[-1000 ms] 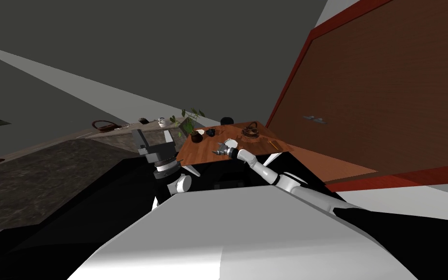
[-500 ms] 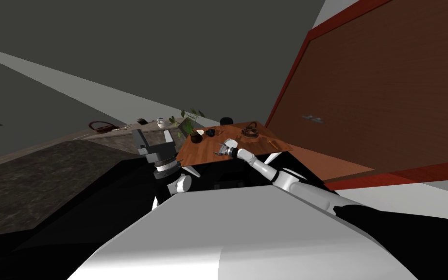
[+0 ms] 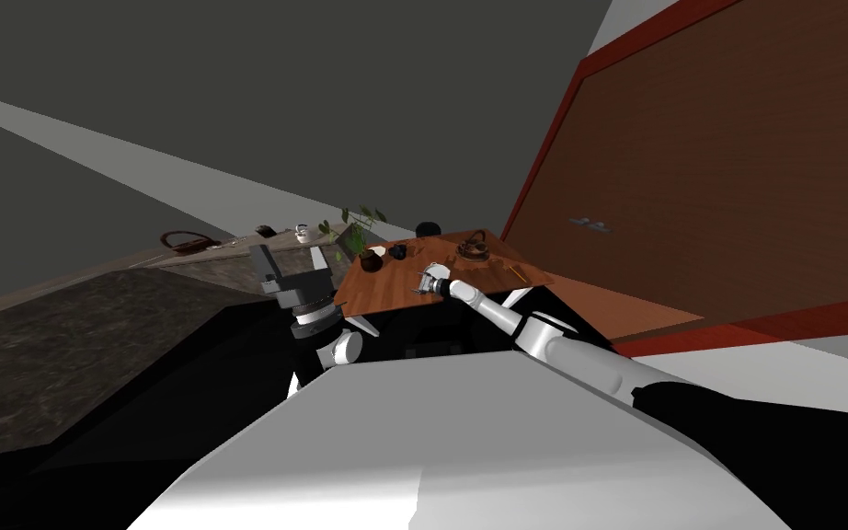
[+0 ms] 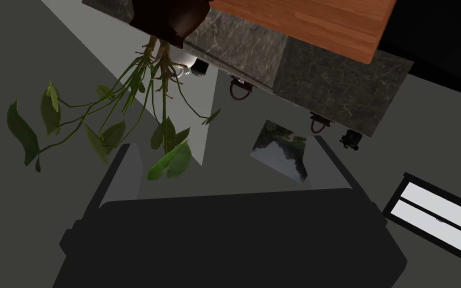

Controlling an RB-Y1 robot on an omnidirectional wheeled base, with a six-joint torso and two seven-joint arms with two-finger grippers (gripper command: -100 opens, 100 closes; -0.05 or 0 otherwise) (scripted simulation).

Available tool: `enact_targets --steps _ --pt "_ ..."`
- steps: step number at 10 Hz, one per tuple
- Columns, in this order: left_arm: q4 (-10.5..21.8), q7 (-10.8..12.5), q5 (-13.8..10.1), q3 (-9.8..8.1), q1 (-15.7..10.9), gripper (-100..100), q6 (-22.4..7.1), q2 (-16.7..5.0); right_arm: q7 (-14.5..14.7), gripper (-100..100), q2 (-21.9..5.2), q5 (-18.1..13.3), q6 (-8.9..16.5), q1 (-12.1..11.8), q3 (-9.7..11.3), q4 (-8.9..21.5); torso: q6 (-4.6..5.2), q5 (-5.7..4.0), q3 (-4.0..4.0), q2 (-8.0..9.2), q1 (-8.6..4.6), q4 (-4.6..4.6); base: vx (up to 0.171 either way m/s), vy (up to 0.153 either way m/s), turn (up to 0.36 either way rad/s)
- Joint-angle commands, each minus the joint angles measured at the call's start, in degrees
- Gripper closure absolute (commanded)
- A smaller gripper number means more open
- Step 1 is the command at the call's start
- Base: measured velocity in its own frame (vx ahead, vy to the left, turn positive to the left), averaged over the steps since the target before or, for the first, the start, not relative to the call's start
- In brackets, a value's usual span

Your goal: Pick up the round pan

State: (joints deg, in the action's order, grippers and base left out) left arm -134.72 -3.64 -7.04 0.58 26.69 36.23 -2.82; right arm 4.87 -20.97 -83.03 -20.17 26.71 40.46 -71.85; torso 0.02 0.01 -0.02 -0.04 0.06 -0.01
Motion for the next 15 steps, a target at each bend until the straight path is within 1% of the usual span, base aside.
enact_targets --steps 1,2,3,4,5,6,7,8,9,10,11,12,13,14,15 --pt "0.0 0.0 0.0 0.00 0.0 0 0.0 0.0 0.6 -100 -0.7 -2.9 0.5 1.4 1.1 2.4 0.00 0.00 0.00 0.00 0.00 0.00 0.011 0.019 -0.043" --pt "0.0 0.0 0.0 0.00 0.0 0 0.0 0.0 0.6 -100 -0.7 -4.2 0.5 1.4 1.1 2.4 0.01 0.00 -0.01 -0.02 0.01 -0.01 0.014 0.023 -0.028" --pt "0.0 0.0 0.0 0.00 0.0 0 0.0 0.0 1.6 -100 -1.2 -5.8 0.8 2.7 1.9 5.0 0.00 0.00 -0.01 -0.02 0.03 0.00 0.026 0.032 -0.051" --pt "0.0 0.0 0.0 0.00 0.0 0 0.0 0.0 1.6 -100 -1.2 -7.8 0.8 2.7 1.9 5.0 0.01 0.01 -0.03 -0.06 0.05 -0.01 0.023 0.032 -0.024" --pt "0.0 0.0 0.0 0.00 0.0 0 0.0 0.0 2.6 -100 -1.7 -9.9 1.1 3.9 2.6 6.8 0.00 0.01 -0.04 -0.06 0.06 -0.01 0.021 0.040 -0.039" --pt "0.0 0.0 0.0 0.00 0.0 0 0.0 0.0 2.6 -100 -1.7 -11.1 1.1 3.9 2.6 7.5 0.01 0.02 -0.04 -0.06 0.08 -0.01 0.020 0.031 -0.028" --pt "0.0 0.0 0.0 0.00 0.0 0 0.0 0.0 2.6 -100 -1.7 -11.1 1.1 3.9 2.6 7.5 0.00 0.01 -0.03 -0.05 0.06 -0.01 0.010 0.012 0.001" --pt "0.0 0.0 0.0 0.00 0.0 0 0.0 0.0 3.7 -100 -2.2 -14.2 1.3 4.9 3.2 9.5 0.00 0.00 -0.01 -0.02 0.00 -0.01 0.018 0.027 -0.040" --pt "0.0 0.0 0.0 0.00 0.0 0 0.0 0.0 3.7 -100 -2.2 -14.3 1.3 4.9 3.2 9.9 0.02 0.00 -0.02 -0.03 0.02 -0.01 0.020 0.030 -0.034" --pt "0.0 0.0 0.0 0.00 0.0 0 0.0 0.0 4.7 -100 -2.7 -17.3 1.5 5.8 3.7 11.2 0.00 0.01 -0.03 -0.05 0.05 -0.01 0.023 0.042 -0.042" --pt "0.0 0.0 0.0 0.00 0.0 0 0.0 0.0 4.7 -100 -2.7 -17.3 1.5 5.8 3.7 12.2 0.00 0.02 -0.04 -0.07 0.10 -0.01 0.022 0.037 -0.021" --pt "0.0 0.0 0.0 0.00 0.0 0 0.0 0.0 5.7 -100 -3.1 -20.1 1.7 6.5 4.2 14.0 0.00 0.02 -0.04 -0.06 0.07 -0.02 0.040 0.038 -0.044" --pt "0.0 0.0 0.0 0.00 0.0 0 0.0 0.0 5.7 -100 -3.1 -20.1 1.7 6.5 4.2 14.4 0.01 0.01 -0.06 -0.11 0.08 -0.02 0.034 0.032 -0.027" --pt "0.0 0.0 0.0 0.00 0.0 0 0.0 0.0 6.6 -100 -3.5 -22.7 1.9 7.1 4.6 16.3 0.00 0.01 -0.06 -0.10 0.06 -0.02 0.031 0.042 -0.041" --pt "0.0 0.0 0.0 0.00 0.0 0 0.0 0.0 6.6 -100 -3.5 -22.7 1.9 7.1 4.6 16.5 0.01 0.02 -0.06 -0.10 0.08 -0.02 0.024 0.035 -0.026"
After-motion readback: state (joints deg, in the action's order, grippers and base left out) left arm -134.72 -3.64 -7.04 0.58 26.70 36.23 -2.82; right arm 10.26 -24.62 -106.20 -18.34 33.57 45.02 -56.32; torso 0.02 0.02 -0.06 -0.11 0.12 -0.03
